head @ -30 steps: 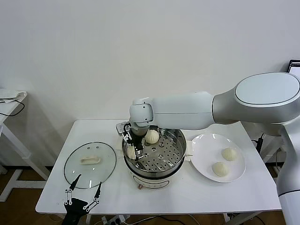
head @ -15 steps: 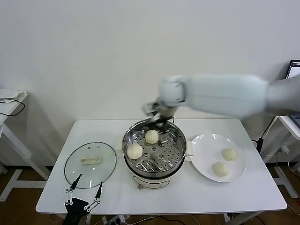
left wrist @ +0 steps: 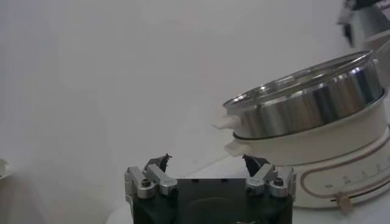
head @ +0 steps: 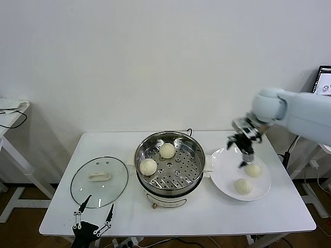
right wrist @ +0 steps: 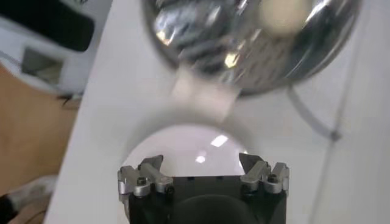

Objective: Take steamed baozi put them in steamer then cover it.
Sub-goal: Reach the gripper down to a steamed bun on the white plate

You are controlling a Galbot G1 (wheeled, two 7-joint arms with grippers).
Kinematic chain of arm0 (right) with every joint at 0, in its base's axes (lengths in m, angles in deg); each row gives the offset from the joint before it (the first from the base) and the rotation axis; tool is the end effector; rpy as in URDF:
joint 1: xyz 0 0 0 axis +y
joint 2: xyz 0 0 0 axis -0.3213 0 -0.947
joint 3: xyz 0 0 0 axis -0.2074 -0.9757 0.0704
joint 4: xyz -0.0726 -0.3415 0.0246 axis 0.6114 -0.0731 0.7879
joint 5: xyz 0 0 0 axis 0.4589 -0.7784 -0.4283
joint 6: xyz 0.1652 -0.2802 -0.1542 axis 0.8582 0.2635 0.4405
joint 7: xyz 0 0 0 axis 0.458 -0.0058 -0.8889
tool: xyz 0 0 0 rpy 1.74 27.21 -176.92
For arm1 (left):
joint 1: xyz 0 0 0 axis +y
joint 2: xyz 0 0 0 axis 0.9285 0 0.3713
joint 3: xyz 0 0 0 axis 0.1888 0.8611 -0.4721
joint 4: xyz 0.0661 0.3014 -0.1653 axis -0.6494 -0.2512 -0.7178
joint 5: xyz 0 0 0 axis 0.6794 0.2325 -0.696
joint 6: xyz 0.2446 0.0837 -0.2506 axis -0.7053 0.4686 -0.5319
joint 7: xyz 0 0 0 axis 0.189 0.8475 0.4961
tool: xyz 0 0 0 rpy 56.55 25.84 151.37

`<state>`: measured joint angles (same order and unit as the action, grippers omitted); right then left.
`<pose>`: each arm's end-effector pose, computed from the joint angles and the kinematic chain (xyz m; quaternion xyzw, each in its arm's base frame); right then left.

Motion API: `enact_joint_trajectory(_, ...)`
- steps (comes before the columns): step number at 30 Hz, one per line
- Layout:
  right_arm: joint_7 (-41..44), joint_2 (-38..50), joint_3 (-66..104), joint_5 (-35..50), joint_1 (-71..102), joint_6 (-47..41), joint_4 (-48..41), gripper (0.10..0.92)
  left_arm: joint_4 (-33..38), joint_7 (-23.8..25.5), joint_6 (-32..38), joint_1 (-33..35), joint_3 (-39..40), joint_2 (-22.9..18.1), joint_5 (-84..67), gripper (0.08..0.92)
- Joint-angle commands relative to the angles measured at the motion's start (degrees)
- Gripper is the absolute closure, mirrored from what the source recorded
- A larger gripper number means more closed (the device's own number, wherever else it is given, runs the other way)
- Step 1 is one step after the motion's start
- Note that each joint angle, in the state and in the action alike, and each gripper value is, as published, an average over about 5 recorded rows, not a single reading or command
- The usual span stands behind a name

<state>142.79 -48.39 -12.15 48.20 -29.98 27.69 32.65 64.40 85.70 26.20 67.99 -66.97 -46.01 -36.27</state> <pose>0.5034 -0.1405 -0.0913 0.5649 -0.4566 0.5526 0.4086 0.0881 0.0850 -0.3707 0.1016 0.9780 0.1809 0.0198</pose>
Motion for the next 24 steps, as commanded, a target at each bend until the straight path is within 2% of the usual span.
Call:
enact_joint_trajectory(1,-1.6,7.1,7.9,-8.4,17.4,1.5,-2.8,0.203,0.0,-0.1,-0.2,0.0,-0.3,-0.1,0.0,0.177)
enact_joint_trajectory(11,-6.6,2.1,13.4,-8.4,22.9,-0.6,-8.4,0.203,-0.3,-0.2,-0.1,0.1,-0.8,-0.2,0.0,0.177)
enact_joint_trajectory(24,-8.8,0.2,16.0,-8.6,26.0,-1.3,-11.1,0.203,-0.3,-0.3,-0.1,0.4,-0.8,-0.3,0.0,0.177)
